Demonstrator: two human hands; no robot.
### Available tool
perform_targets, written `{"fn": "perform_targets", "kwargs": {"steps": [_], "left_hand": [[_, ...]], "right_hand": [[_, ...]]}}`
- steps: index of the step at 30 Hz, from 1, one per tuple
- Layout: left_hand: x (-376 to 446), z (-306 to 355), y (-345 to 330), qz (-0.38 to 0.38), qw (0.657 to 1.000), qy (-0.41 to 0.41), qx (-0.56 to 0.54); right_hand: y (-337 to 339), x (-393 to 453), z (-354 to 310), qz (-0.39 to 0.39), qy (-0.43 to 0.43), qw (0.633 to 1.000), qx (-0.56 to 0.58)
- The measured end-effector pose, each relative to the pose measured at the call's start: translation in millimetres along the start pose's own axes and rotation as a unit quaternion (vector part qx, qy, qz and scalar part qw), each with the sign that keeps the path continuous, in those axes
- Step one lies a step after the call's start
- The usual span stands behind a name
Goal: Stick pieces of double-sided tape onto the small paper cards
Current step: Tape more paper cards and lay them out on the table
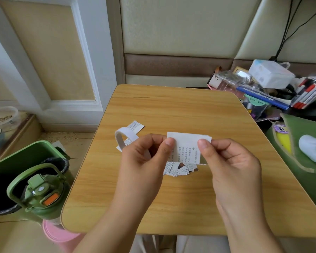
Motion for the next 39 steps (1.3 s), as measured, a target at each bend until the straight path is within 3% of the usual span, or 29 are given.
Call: {"fn": "perform_targets", "kwargs": {"steps": [13,19,26,39], "left_hand": [[9,-2,-1,0.006,1.0,0.023,0.011],[17,-5,-7,-0.04,0.996,0.07,-0.027],[21,-12,-7,-0.02,0.995,0.089,-0.043],[18,-13,-3,-0.009,0.993,0.098,-0.067]], "right_hand": [[5,8,0,-0.005,0.021,0.999,-0.048],[4,15,0,-0.016,0.027,0.997,-0.065],[1,17,7,-0.01,-0.016,1.0,-0.024],[0,15,5,0.006,0.011,0.999,-0.032]]}}
Point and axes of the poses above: each hand's wrist, its own x-axis towards the middle knuckle, its own y-axis out of the back of the hand, z = x × y, the point moved 3 cm from there along x, towards the middle knuckle, and after that the axes turned 12 degrees about z, right-handed, at the moved point
